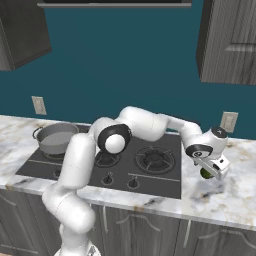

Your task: Turn on the burner for the pot on the stove. Wait thirty seconds for the pot to heat up. Then add the lime to the pot.

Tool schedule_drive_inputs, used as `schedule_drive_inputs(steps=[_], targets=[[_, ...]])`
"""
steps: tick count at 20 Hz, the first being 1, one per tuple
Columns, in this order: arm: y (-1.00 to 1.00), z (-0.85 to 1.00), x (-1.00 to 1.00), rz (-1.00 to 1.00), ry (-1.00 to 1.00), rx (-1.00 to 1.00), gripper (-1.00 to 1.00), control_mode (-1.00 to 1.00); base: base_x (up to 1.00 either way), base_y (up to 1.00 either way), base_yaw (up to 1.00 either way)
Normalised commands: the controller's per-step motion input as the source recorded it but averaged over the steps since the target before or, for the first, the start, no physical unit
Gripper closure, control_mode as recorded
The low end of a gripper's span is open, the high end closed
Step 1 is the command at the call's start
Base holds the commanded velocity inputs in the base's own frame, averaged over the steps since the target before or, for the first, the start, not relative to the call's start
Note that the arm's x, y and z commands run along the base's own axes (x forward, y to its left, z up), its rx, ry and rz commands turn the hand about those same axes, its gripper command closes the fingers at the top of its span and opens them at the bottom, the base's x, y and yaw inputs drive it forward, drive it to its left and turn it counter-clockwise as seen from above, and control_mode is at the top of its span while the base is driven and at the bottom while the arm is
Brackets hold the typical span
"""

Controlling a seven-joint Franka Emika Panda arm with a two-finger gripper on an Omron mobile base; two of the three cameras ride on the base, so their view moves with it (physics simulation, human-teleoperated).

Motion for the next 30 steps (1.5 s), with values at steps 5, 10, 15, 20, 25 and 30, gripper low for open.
schedule_drive_inputs(steps=[5,10,15,20,25,30], targets=[[-0.17,-0.26,0.24,0.0,0.0,0.0,-1.0,-1.0,0.0,0.0,0.0],[-0.31,-0.23,0.15,0.0,0.0,0.0,-1.0,-1.0,0.0,0.0,0.0],[-0.15,-0.23,0.03,0.0,0.0,0.0,-1.0,-1.0,0.0,0.0,0.0],[0.0,-0.14,0.0,0.0,0.0,0.0,-1.0,-1.0,0.0,0.0,0.0],[0.0,-0.24,-0.1,0.0,0.0,0.0,-1.0,-1.0,0.0,0.0,0.0],[0.05,-0.3,-0.19,-0.01,0.0,0.0,-1.0,-1.0,0.0,0.0,0.0]])
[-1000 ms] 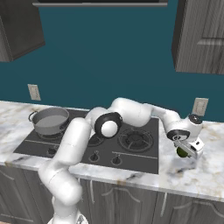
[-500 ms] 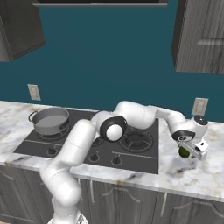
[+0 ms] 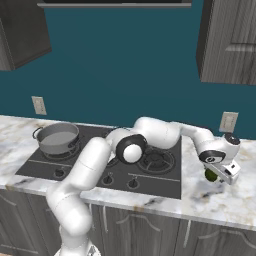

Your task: Turn on the burner for the pot on the stove. Wait thirty seconds for the pot to heat up. Then add the lime to the pot.

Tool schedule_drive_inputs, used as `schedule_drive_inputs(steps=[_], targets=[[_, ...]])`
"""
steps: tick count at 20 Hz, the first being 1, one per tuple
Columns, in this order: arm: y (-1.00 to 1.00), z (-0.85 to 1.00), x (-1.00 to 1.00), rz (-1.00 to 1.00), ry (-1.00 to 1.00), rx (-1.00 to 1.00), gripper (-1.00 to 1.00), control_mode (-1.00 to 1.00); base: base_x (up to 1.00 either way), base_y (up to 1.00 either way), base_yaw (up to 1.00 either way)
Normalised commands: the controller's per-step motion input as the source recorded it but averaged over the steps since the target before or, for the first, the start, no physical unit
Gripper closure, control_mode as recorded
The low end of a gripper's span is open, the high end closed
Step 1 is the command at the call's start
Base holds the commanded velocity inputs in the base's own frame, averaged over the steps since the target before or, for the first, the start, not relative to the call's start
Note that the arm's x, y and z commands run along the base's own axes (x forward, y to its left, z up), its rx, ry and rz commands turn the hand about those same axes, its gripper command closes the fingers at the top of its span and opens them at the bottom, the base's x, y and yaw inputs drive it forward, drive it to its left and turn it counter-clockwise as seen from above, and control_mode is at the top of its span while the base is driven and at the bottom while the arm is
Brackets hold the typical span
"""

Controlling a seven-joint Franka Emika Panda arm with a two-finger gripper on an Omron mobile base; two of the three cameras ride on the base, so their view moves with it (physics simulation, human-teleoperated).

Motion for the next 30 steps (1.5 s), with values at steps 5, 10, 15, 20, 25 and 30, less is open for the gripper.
schedule_drive_inputs(steps=[5,10,15,20,25,30], targets=[[0.13,-0.28,-0.06,-0.01,0.0,0.0,-1.0,-1.0,0.0,0.0,0.0],[0.24,-0.36,-0.12,-0.01,0.0,0.0,1.0,-1.0,0.0,0.0,0.0],[0.21,-0.33,-0.09,-0.02,0.0,0.0,1.0,-1.0,0.0,0.0,0.0],[0.05,-0.06,0.0,0.0,0.0,0.0,1.0,-1.0,0.0,0.0,0.0],[0.03,0.29,-0.18,0.02,-0.03,-0.01,1.0,-1.0,0.0,0.0,0.0],[0.2,0.79,-0.53,0.05,-0.14,-0.05,1.0,-1.0,0.0,0.0,0.0]])
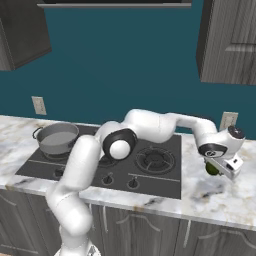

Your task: Turn on the burner for the pot on the stove. Wait thirty seconds for the pot to heat up. Then add the lime to the pot.

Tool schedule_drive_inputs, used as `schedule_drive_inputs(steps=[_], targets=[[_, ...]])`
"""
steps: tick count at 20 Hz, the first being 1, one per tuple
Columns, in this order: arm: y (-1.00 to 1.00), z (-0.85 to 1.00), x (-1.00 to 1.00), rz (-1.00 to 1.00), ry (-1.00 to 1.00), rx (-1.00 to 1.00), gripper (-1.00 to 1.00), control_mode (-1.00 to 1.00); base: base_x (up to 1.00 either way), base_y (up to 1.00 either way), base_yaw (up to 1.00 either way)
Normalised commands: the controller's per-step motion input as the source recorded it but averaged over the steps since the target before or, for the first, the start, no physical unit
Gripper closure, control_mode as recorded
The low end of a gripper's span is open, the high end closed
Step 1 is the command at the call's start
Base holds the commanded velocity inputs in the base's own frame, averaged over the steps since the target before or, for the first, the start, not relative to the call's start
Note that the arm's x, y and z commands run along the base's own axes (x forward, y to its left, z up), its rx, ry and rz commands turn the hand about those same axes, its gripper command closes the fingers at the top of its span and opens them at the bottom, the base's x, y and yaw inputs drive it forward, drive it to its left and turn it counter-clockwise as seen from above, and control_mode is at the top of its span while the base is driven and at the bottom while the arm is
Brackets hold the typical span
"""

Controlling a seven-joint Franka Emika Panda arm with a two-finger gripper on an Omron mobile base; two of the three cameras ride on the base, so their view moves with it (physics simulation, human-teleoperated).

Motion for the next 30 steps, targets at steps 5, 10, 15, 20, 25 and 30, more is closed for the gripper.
schedule_drive_inputs(steps=[5,10,15,20,25,30], targets=[[0.59,0.54,-0.55,0.05,-0.11,-0.09,1.0,-1.0,0.0,0.0,0.0],[0.86,0.35,-0.61,0.06,-0.07,-0.16,1.0,-1.0,0.0,0.0,0.0],[0.84,0.42,-0.59,0.07,0.0,-0.2,1.0,-1.0,0.0,0.0,0.0],[0.81,0.6,-0.44,0.1,0.0,-0.21,1.0,-1.0,0.0,0.0,0.0],[0.87,0.69,-0.24,0.11,0.0,-0.13,1.0,-1.0,0.0,0.0,0.0],[0.87,0.81,-0.07,0.11,0.01,-0.03,1.0,-1.0,0.0,0.0,0.0]])
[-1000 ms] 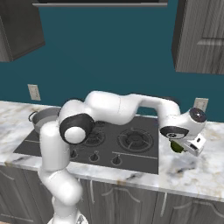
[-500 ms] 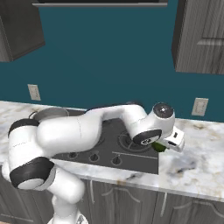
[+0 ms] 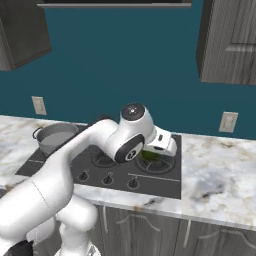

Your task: Turn on the burner for the pot on the stove. Wait thirty seconds for the pot to heat up. Then add the lime to the pot.

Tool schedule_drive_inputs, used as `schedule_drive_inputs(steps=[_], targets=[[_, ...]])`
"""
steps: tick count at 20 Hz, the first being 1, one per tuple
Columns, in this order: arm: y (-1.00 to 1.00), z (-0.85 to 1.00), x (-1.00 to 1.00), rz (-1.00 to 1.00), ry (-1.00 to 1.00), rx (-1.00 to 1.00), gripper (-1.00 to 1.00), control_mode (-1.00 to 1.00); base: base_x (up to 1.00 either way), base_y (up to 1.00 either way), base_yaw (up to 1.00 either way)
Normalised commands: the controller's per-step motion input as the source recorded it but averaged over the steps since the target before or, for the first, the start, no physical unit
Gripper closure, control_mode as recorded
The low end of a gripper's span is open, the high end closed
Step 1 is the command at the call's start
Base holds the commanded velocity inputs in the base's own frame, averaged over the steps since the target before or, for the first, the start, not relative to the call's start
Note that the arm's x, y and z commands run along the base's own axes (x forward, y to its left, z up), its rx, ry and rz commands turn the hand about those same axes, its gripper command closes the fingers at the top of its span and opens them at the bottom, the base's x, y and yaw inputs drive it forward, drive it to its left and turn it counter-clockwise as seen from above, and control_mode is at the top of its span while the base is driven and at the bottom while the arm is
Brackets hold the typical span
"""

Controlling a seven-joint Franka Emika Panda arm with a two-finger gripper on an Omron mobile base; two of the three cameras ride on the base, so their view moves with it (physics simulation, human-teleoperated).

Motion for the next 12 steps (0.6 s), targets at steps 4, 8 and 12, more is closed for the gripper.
schedule_drive_inputs(steps=[4,8,12], targets=[[0.96,0.54,0.0,0.13,0.05,0.0,1.0,-1.0,0.0,0.0,0.0],[0.97,0.13,0.05,0.18,0.02,0.01,1.0,-1.0,0.0,0.0,0.0],[0.99,0.0,0.11,0.23,0.0,0.04,1.0,-1.0,0.0,0.0,0.0]])
